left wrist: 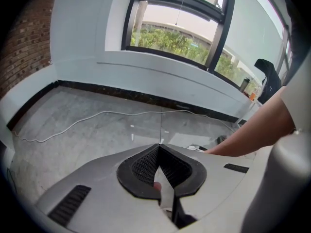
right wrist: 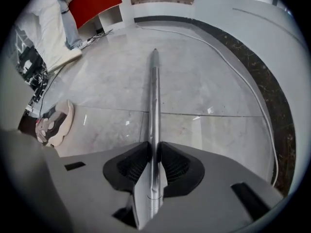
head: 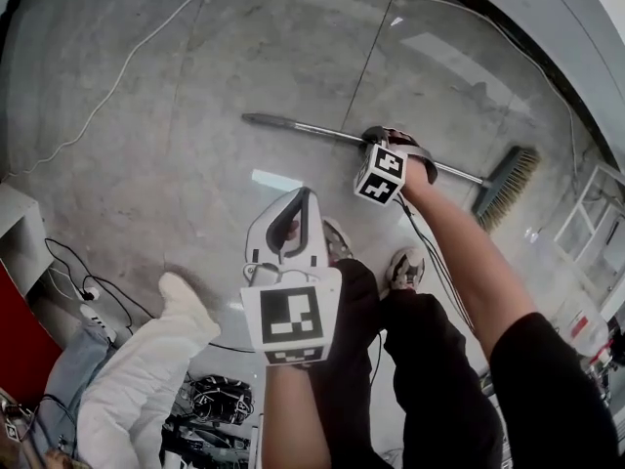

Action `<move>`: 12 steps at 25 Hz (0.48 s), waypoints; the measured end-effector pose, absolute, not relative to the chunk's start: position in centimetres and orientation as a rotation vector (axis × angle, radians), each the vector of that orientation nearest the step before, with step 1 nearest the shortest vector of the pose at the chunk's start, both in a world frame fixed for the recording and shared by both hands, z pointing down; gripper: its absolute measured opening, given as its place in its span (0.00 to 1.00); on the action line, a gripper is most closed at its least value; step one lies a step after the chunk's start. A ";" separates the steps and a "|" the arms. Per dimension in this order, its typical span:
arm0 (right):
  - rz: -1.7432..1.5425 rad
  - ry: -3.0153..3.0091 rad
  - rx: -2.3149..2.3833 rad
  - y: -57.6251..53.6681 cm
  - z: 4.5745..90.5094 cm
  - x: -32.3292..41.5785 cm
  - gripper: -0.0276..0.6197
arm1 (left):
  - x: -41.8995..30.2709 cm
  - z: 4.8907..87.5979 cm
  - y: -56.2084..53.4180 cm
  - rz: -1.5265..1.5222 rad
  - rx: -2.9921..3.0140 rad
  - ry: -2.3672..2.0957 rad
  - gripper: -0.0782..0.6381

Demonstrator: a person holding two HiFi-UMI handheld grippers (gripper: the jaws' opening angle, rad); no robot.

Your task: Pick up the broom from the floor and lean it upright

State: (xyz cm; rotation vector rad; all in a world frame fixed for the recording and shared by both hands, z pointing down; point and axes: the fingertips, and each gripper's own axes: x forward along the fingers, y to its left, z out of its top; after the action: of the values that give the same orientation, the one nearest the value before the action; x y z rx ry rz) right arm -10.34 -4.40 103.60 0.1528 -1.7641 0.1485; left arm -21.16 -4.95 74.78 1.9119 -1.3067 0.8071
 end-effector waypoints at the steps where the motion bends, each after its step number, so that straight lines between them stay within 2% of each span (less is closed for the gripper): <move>1: 0.153 -1.769 0.148 -4.4 103.5 -10.4 0.17 | -21.1 74.8 -5.1 0.810 1.913 -1.306 0.12; 12: 0.198 -1.814 0.168 -5.3 98.8 -10.0 0.15 | -20.5 74.1 -4.3 0.829 1.916 -1.350 0.12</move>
State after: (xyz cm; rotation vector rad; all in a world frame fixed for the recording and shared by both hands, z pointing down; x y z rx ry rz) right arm -9.99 -5.26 98.82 0.1684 -1.8141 0.1975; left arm -20.54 -4.28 74.14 1.9162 -1.3499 0.8286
